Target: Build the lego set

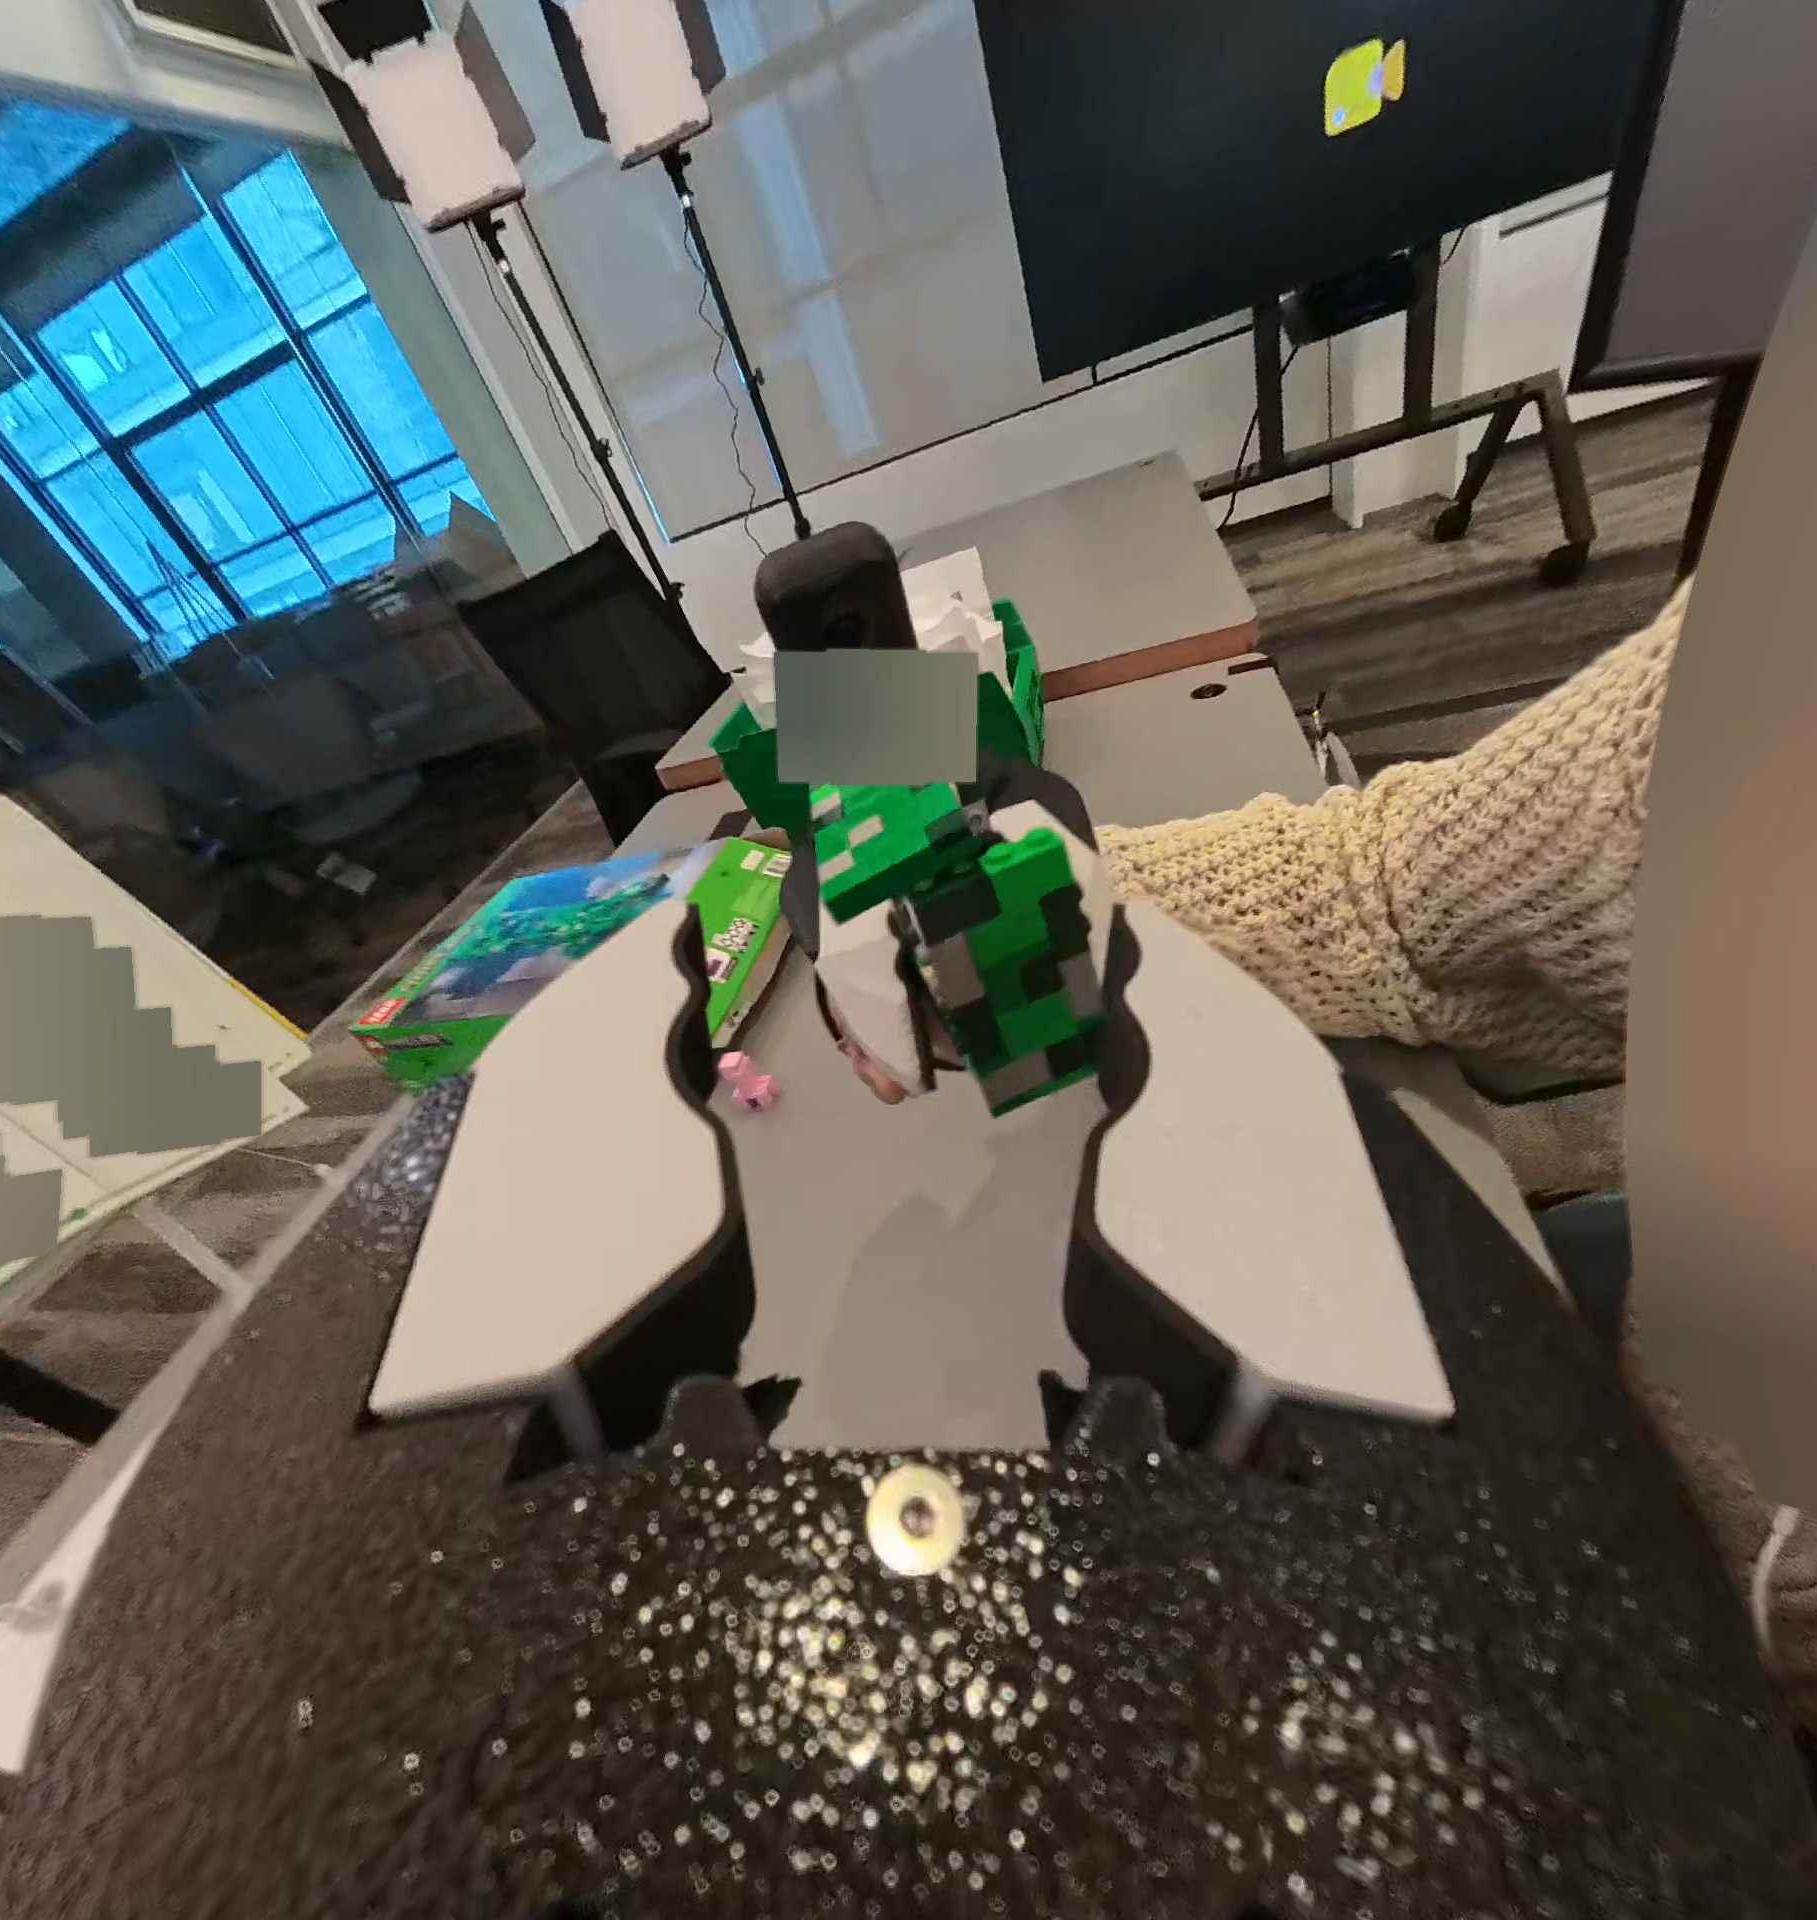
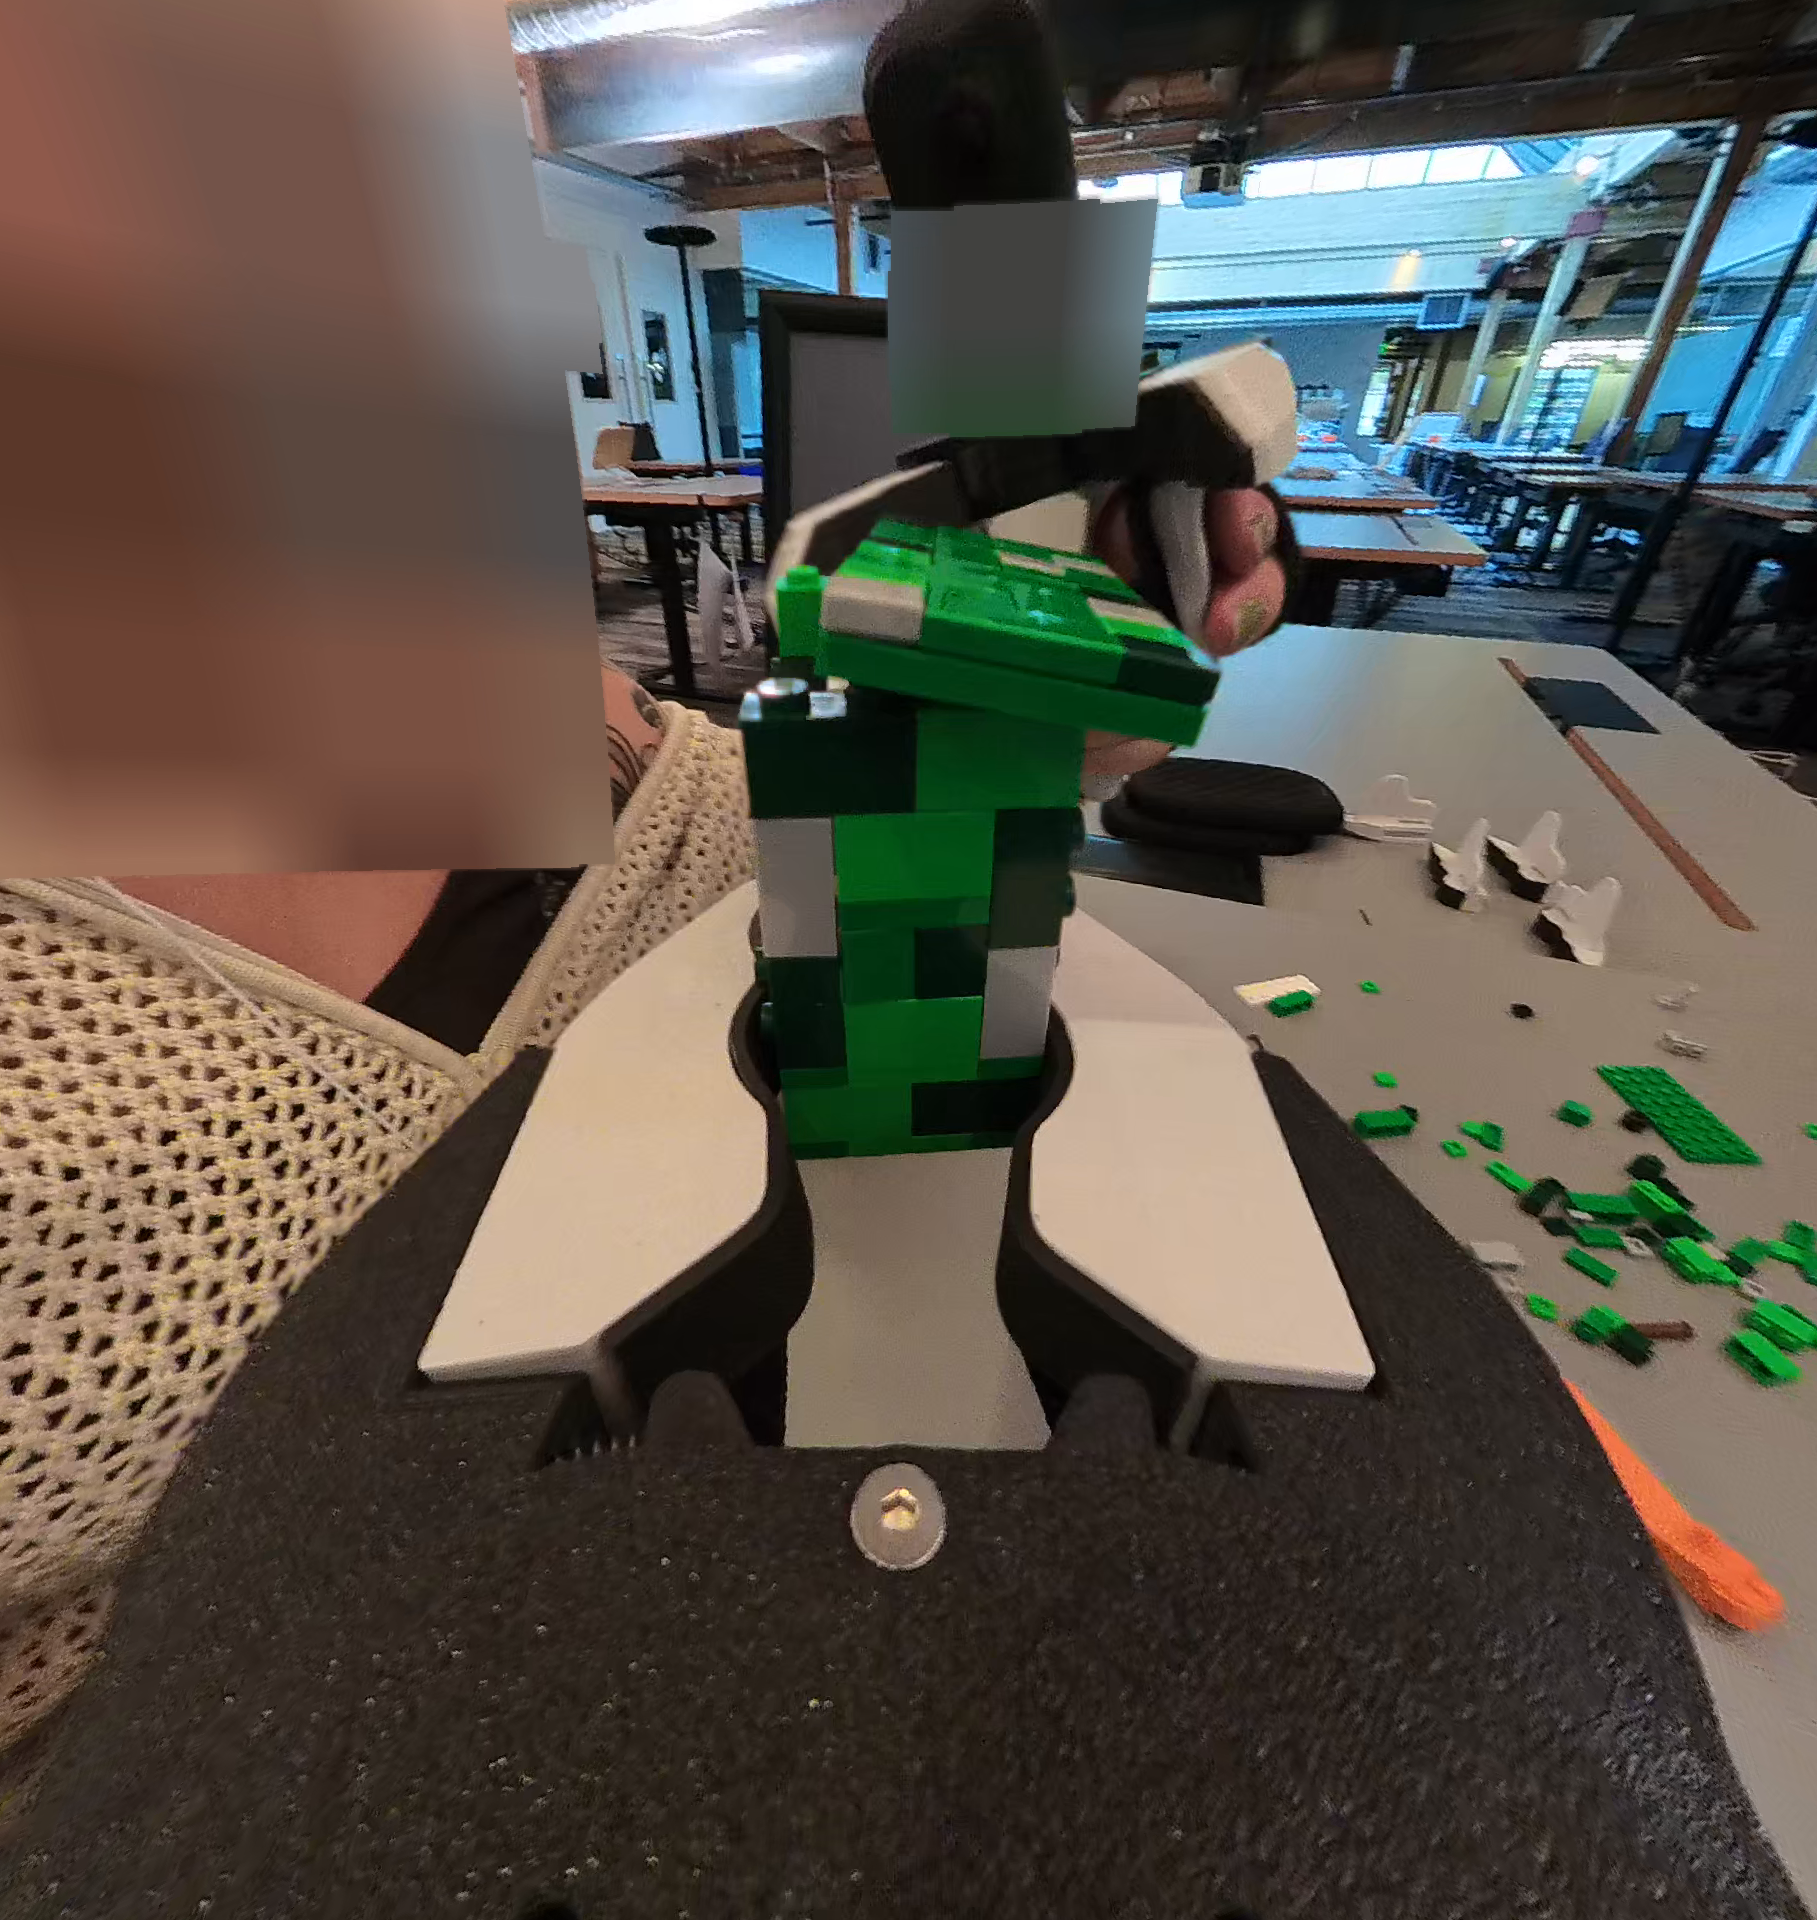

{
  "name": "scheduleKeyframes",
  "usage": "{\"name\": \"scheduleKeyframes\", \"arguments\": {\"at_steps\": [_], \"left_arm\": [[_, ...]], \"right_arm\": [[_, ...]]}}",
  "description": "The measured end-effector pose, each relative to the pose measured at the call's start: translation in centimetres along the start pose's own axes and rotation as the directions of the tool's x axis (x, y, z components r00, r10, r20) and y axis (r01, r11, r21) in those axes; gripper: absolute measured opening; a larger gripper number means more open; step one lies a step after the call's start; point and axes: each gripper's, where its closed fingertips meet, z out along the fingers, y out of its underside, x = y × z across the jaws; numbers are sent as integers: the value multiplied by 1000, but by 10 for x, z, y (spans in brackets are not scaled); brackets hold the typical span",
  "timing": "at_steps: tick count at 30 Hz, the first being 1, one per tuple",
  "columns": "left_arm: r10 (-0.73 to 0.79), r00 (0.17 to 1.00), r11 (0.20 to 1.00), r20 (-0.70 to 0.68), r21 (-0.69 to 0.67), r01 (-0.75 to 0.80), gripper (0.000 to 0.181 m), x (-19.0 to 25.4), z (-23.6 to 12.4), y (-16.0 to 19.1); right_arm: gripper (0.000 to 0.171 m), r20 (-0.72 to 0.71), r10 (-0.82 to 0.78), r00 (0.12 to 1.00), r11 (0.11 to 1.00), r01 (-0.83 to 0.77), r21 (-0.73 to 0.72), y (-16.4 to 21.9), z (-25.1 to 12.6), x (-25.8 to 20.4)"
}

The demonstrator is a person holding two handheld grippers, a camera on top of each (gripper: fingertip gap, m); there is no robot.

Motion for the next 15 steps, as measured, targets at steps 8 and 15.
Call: {"name": "scheduleKeyframes", "arguments": {"at_steps": [8, 15], "left_arm": [[-183, 983, 983, -20, 31, 183, 56, -22, -13, 5], [-112, 993, 982, -25, -157, 106, 71, -25, -24, 18]], "right_arm": [[41, -150, -97, 984, 993, 85, -85, 15, 6, 20], [41, -239, -146, 960, 982, 110, -156, 40, 17, 38]]}}
